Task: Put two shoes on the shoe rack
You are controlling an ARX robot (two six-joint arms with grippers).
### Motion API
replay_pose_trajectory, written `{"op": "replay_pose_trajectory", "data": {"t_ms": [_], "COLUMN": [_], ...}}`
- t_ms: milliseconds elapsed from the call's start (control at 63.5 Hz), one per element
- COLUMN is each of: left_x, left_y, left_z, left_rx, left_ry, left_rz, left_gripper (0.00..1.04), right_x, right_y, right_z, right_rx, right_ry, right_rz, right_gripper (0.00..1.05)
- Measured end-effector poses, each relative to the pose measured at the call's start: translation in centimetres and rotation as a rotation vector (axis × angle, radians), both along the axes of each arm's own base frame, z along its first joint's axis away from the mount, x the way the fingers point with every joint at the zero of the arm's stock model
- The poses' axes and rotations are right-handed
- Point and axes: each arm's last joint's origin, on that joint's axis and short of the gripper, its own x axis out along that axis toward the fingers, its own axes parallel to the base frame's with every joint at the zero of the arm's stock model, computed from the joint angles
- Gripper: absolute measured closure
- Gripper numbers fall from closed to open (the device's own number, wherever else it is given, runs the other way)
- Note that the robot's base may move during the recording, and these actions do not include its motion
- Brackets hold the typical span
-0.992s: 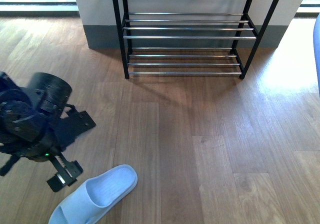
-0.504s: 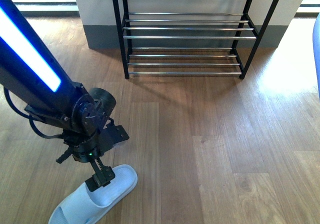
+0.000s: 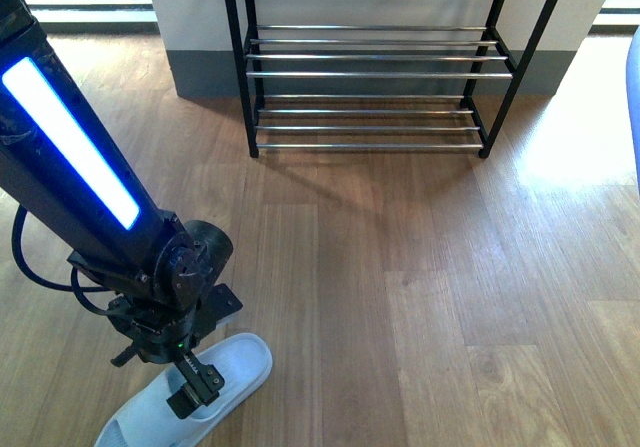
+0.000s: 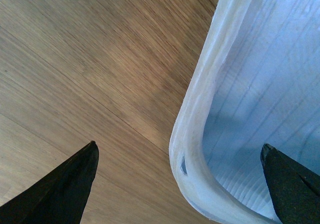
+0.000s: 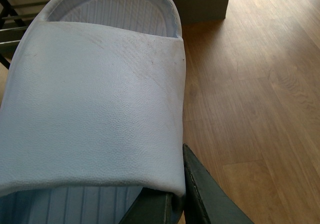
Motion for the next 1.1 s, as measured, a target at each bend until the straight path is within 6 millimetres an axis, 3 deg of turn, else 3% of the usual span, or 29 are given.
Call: {"op": "replay_pose_trajectory", "data": {"t_ms": [63, 173, 378, 677, 929, 1103], "left_x": [-0.2, -0.4, -0.7, -0.4, 1.5, 3.3], "left_y": [0.1, 0.2, 0.7, 0.9, 0.3, -0.1], "left_z": [-0.1, -0.4, -0.5, -0.4, 2.1, 4.5], "left_rx": [0.003, 0.007, 0.027, 0.029, -0.061, -0.138], "left_ry": [0.007, 0.008, 0.003, -0.076, -0.248, -0.421], "left_rz": [0.001, 0.007, 0.021, 0.063, 0.175, 0.383], "left_gripper": [0.11, 0.25, 0.61, 1.02, 1.03, 1.03], "right_x": [0.0, 0.0, 0.0, 0.0, 0.0, 0.0], "right_y": [0.0, 0.0, 0.0, 0.0, 0.0, 0.0], "right_z": [0.0, 0.0, 0.0, 0.0, 0.0, 0.0], "right_rx": [0.000, 0.000, 0.000, 0.000, 0.000, 0.000], "right_ry": [0.000, 0.000, 0.000, 0.000, 0.000, 0.000], "right_rz": [0.000, 0.000, 0.000, 0.000, 0.000, 0.000], "right_gripper": [1.03, 1.03, 1.03, 1.03, 1.03, 1.03]}}
